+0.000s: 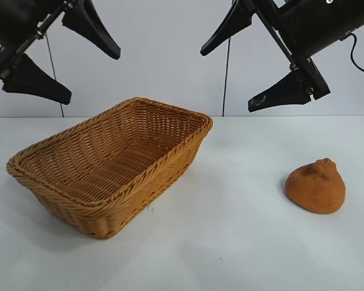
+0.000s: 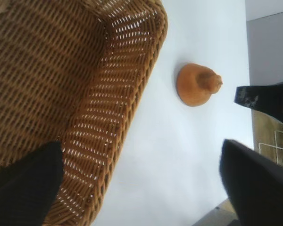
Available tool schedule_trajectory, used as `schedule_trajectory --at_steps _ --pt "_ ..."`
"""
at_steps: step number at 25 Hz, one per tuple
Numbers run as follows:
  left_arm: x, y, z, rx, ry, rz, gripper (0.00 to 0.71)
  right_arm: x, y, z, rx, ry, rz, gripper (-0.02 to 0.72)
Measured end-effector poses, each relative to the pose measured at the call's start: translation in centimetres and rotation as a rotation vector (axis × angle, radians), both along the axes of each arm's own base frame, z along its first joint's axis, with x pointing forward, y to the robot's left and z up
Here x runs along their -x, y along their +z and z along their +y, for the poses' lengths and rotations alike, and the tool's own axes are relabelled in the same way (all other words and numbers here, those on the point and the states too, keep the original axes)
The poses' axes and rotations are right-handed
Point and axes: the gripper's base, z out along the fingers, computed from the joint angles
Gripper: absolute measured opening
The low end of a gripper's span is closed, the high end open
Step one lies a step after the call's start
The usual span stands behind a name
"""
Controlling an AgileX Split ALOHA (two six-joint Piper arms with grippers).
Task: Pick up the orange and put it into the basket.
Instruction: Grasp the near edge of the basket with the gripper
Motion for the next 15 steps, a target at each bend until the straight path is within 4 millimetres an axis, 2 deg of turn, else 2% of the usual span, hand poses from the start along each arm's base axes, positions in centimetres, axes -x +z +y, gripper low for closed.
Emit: schedule_trajectory --at_steps 6,9,12,15 --pt "2.7 2.4 1.7 -0.094 0.047 0.079 0.639 0.0 0.0 0.0 0.000 -0.001 -0.001 0.694" --pt "3.9 3.0 2.4 -0.143 0.133 0.149 0.639 0.0 0.0 0.0 0.000 -0.002 -0.001 0.694" --pt "4.1 3.0 3.1 -0.164 0.280 0.217 0.639 0.0 0.0 0.0 0.000 -0.002 -0.001 0.694" --pt "4.2 2.2 3.6 -0.151 0.431 0.298 0.639 0.0 0.0 0.0 0.000 -0.002 -0.001 0.694"
